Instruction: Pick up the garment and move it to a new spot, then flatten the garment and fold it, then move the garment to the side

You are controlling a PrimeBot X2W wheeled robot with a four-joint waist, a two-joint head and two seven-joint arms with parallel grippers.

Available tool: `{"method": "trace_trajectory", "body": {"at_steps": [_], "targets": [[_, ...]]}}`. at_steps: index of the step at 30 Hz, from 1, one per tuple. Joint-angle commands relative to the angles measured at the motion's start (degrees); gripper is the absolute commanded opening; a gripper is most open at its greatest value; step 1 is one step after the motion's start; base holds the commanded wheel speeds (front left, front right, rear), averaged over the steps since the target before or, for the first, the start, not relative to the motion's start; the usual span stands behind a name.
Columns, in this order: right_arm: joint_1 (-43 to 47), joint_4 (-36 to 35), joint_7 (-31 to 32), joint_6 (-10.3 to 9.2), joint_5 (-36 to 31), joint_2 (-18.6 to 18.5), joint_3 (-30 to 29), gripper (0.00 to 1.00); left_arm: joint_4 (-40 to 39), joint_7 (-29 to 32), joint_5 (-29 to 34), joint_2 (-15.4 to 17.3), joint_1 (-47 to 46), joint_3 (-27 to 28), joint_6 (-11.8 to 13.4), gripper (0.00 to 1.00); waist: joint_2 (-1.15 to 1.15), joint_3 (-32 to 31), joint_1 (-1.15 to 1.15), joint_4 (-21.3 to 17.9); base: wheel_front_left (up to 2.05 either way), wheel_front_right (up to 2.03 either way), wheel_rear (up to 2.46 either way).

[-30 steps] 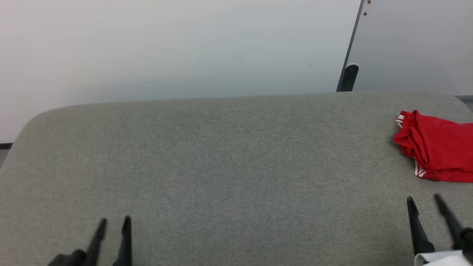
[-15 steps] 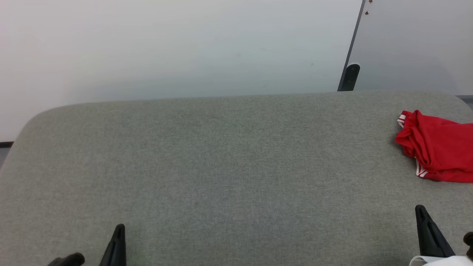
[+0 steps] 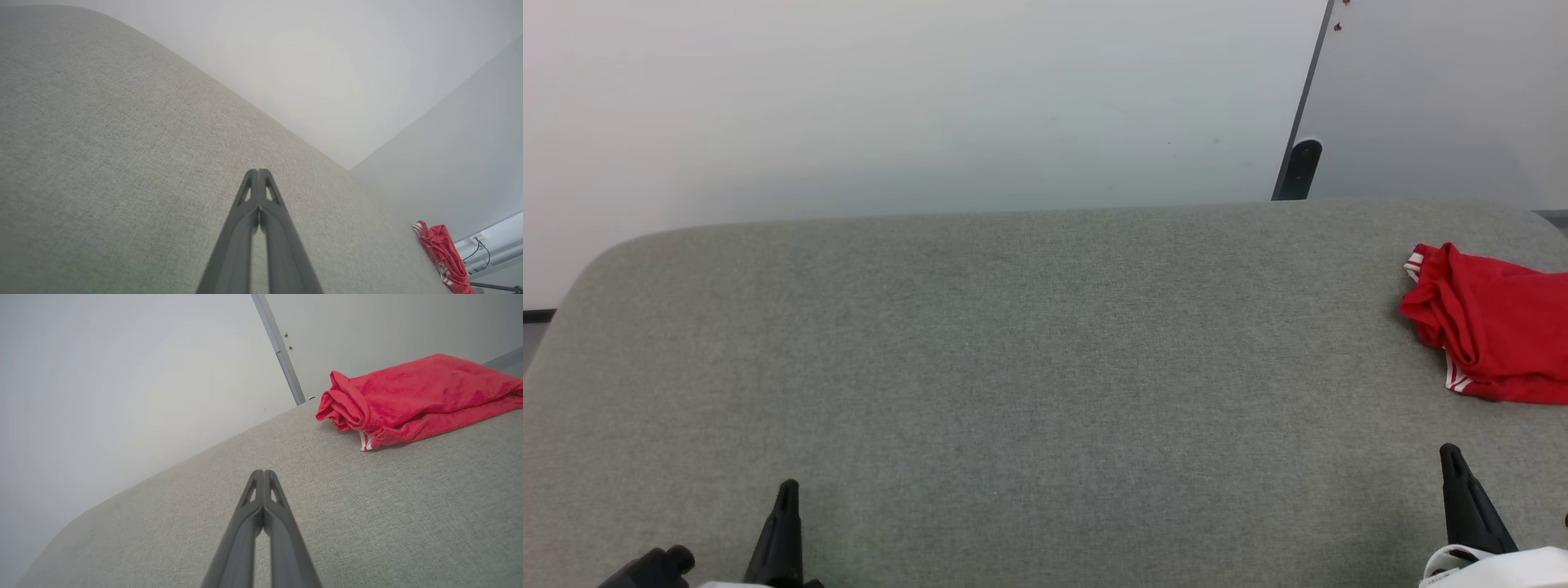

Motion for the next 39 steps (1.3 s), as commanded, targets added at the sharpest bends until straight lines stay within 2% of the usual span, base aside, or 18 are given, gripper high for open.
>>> {"method": "trace_trajectory", "body": {"at_steps": [1, 20, 39], "targets": [[-1.52, -0.53, 0.4, -0.02, 2.27, -0.09, -0.48, 0.0, -0.6, 0.4, -2.11, 0.1, -1.45, 0.38, -0.06, 0.0, 0.0, 0.02, 0.0, 0.03, 0.0, 0.0, 0.0], [-3.34, 0.47, 4.26, -0.03, 17.24, 1.53, -1.22, 0.0, 0.18, 4.33, -15.43, -1.04, -3.85, 1.07, -0.09, 0.0, 0.0, 0.27, 0.0, 0.37, 0.0, 0.0, 0.0], [-4.91, 1.33, 7.47, -0.04, 29.5, 2.93, -1.83, 0.0, 0.82, 7.64, -26.39, -2.03, -5.77, 1.64, -0.12, 0.0, 0.0, 0.51, 0.0, 0.71, 0.0, 0.0, 0.0]]}}
